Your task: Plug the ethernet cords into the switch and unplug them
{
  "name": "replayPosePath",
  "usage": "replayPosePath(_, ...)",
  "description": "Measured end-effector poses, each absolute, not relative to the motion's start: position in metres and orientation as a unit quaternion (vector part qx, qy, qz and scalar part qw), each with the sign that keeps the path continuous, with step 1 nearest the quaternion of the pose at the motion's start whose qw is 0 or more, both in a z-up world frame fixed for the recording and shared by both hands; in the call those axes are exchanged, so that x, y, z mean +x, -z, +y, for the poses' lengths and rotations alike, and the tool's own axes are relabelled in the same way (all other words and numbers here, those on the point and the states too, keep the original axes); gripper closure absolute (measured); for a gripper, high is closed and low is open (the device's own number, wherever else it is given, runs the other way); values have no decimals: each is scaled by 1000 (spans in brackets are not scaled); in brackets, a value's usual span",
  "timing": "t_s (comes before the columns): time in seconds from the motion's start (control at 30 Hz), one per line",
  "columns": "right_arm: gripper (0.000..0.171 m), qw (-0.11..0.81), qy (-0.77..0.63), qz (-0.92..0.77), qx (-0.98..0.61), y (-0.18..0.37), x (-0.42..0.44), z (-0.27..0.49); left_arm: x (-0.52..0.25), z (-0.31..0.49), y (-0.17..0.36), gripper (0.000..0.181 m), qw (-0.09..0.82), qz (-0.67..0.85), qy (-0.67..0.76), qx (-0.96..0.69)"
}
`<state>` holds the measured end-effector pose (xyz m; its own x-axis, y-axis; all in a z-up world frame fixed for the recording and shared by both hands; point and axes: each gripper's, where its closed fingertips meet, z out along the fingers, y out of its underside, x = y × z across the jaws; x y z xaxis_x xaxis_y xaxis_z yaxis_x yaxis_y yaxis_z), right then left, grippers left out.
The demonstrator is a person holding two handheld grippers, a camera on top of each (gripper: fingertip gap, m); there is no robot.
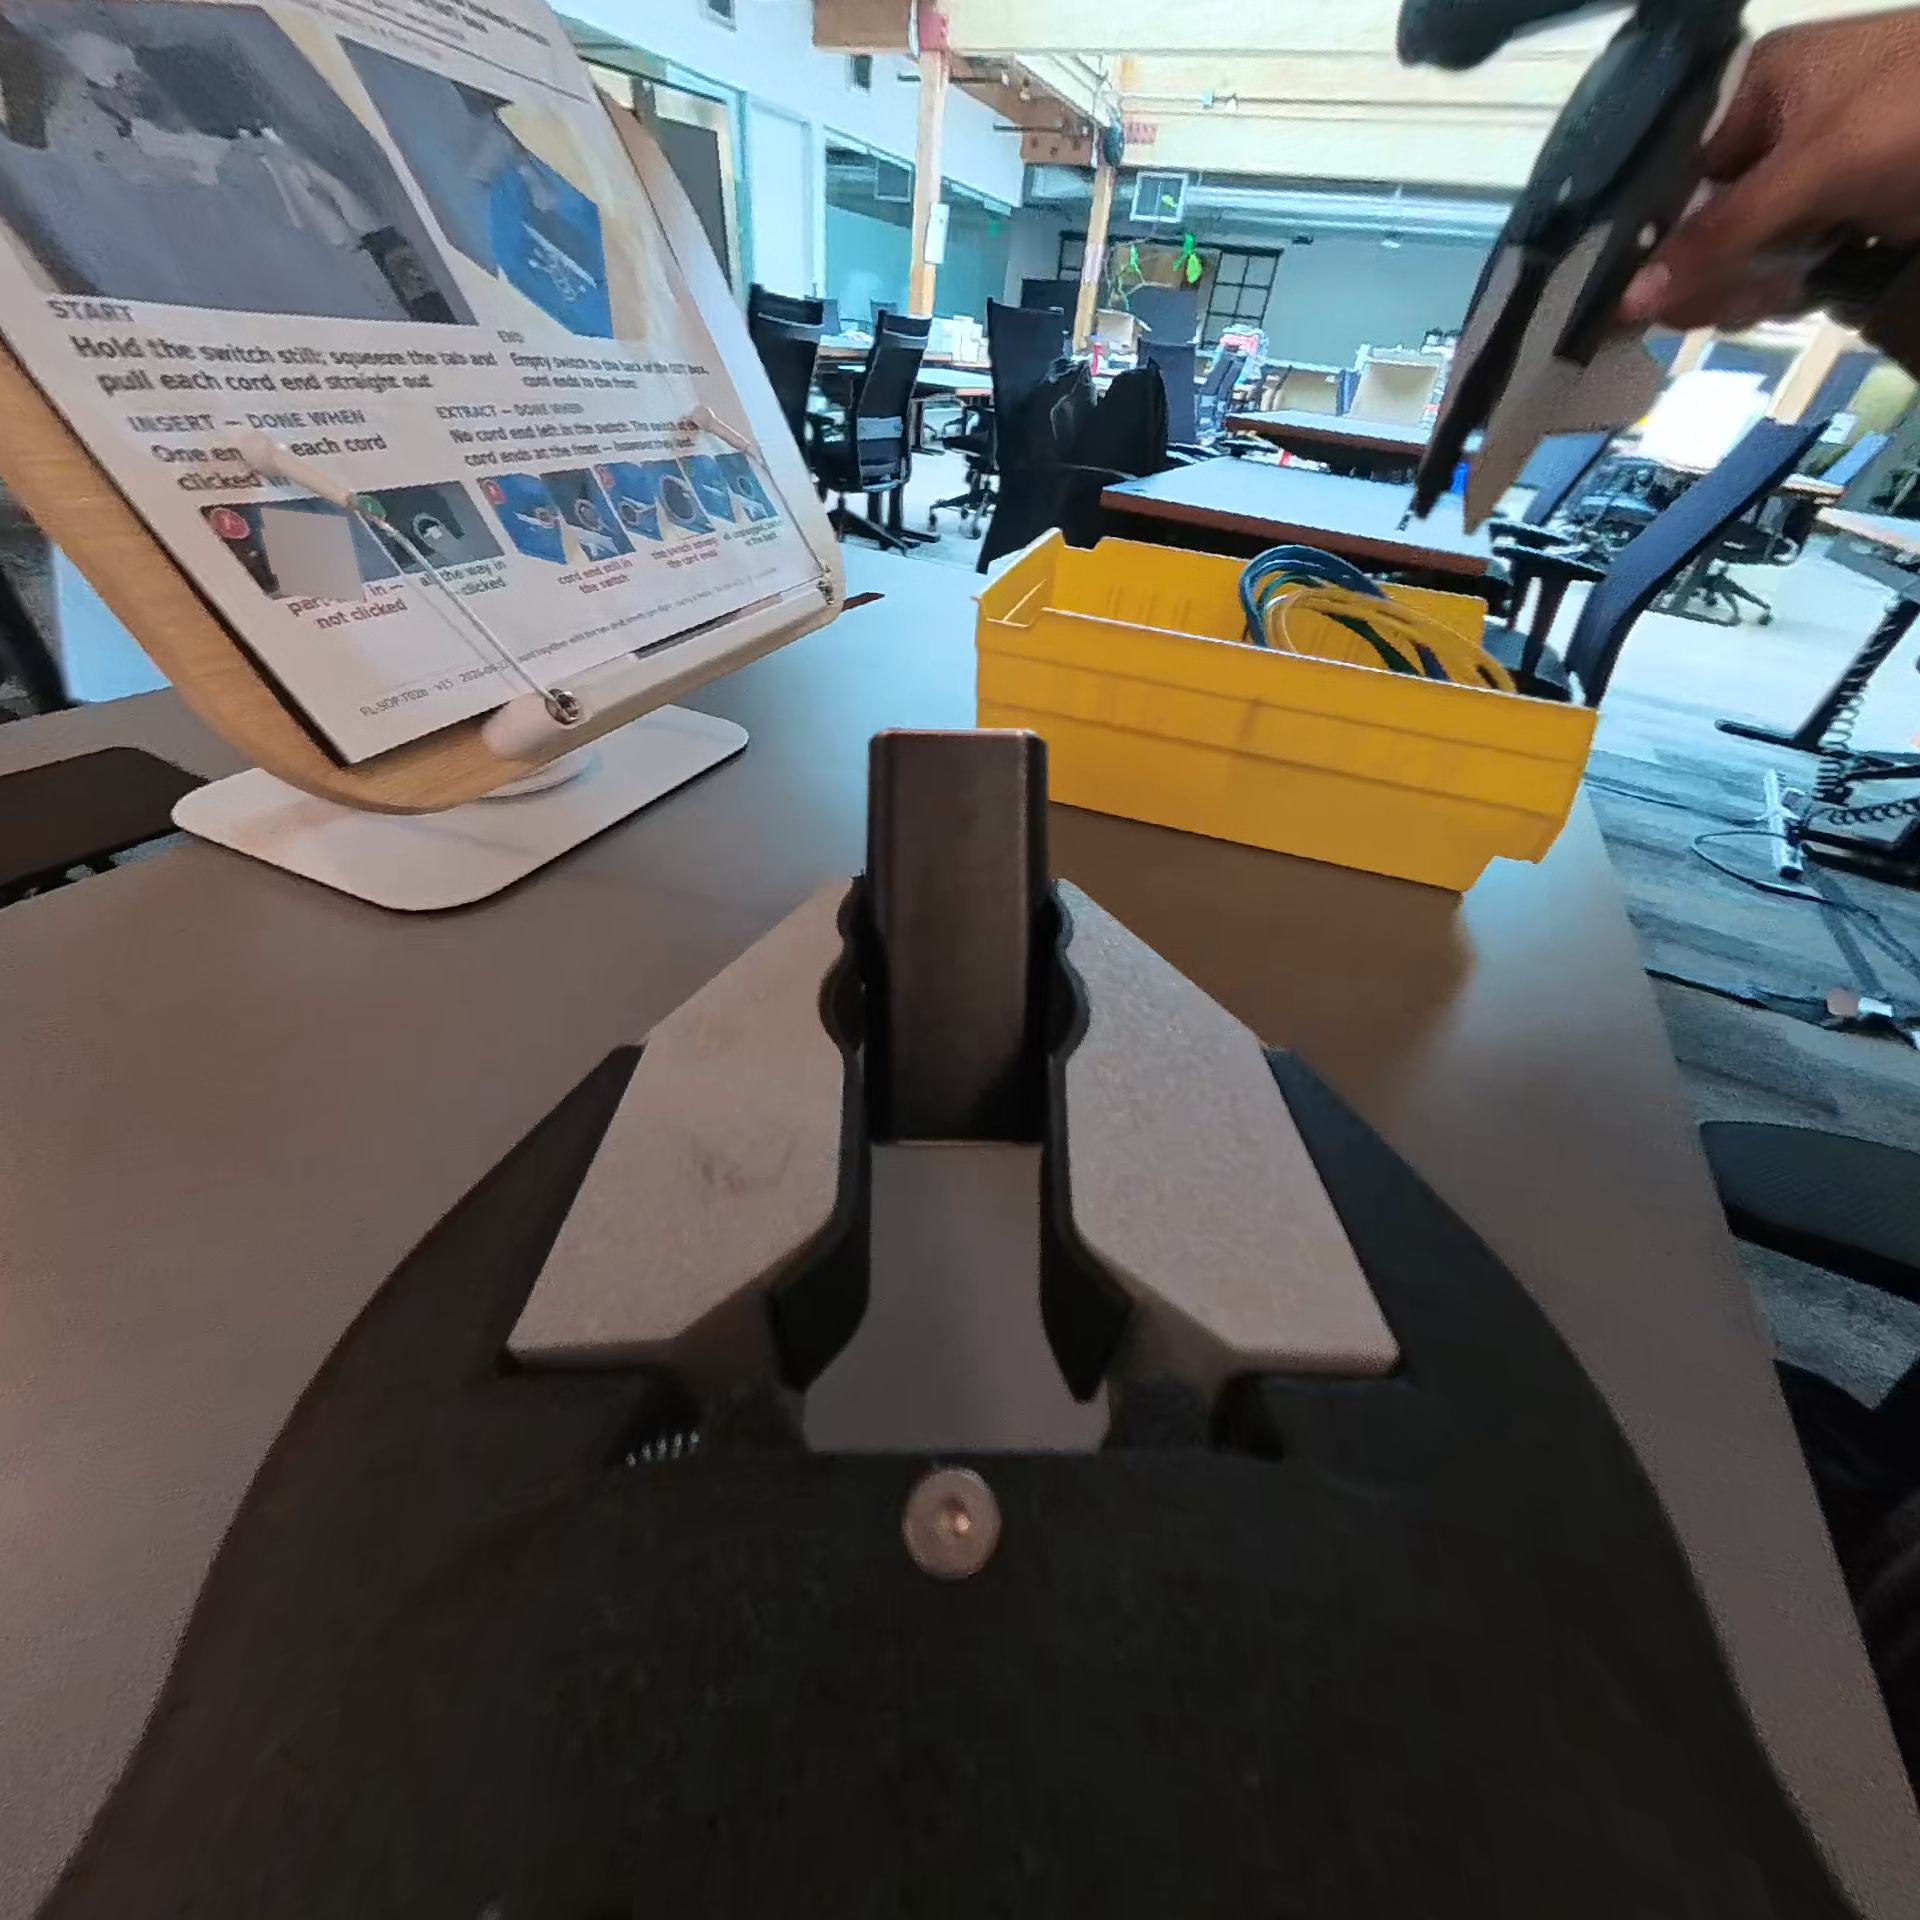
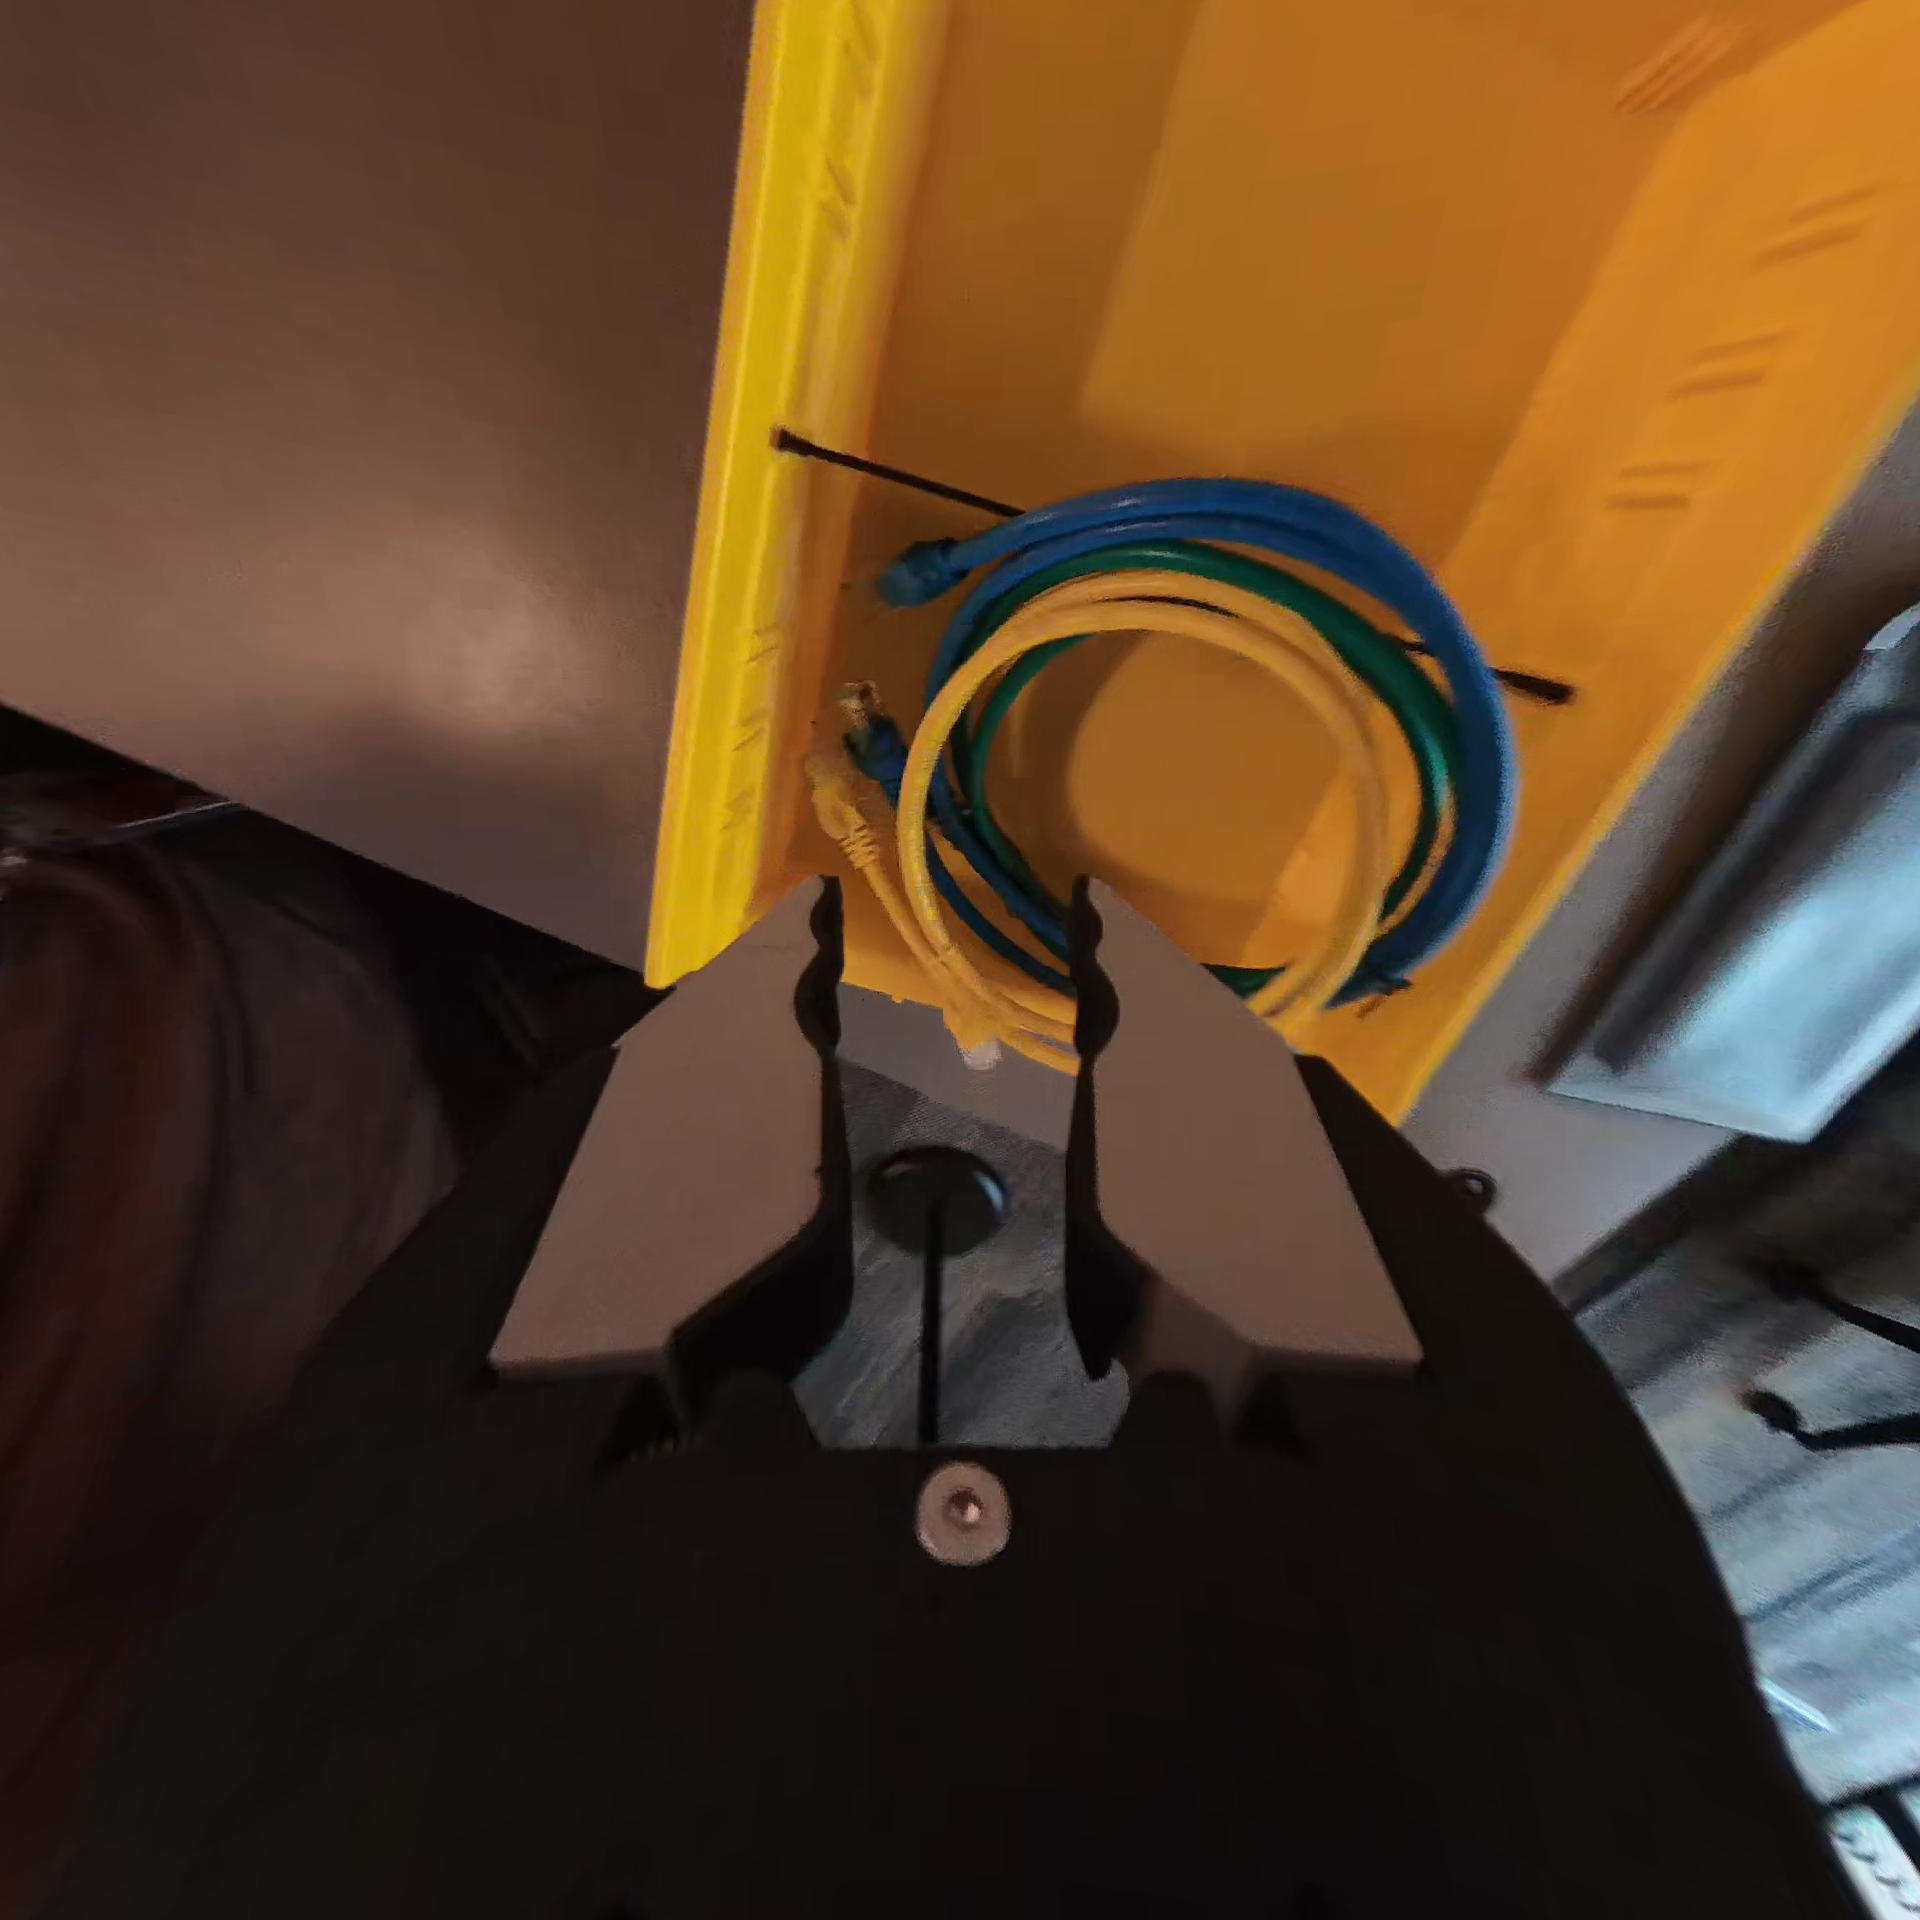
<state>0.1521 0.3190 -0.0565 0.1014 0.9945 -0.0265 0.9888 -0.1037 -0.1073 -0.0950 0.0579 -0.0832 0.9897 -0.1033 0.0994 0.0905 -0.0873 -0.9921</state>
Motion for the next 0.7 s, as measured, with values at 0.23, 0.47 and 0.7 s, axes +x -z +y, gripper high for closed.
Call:
replayPosePath(0.23, 132, 90, -157, -763, -621, 36, 109, 222, -47, 53, 63, 152, 699, 91, 204, -679)
replayPosePath(0.47, 127, 146, -287, -841, -434, 52, 52, 79, -11, 36, 46, 151, 704, 164, 297, -624)
replayPosePath(0.7, 127, 196, -313, -847, -382, 81, 10, 40, 5, 33, 50, 151, 686, 200, 319, -622)
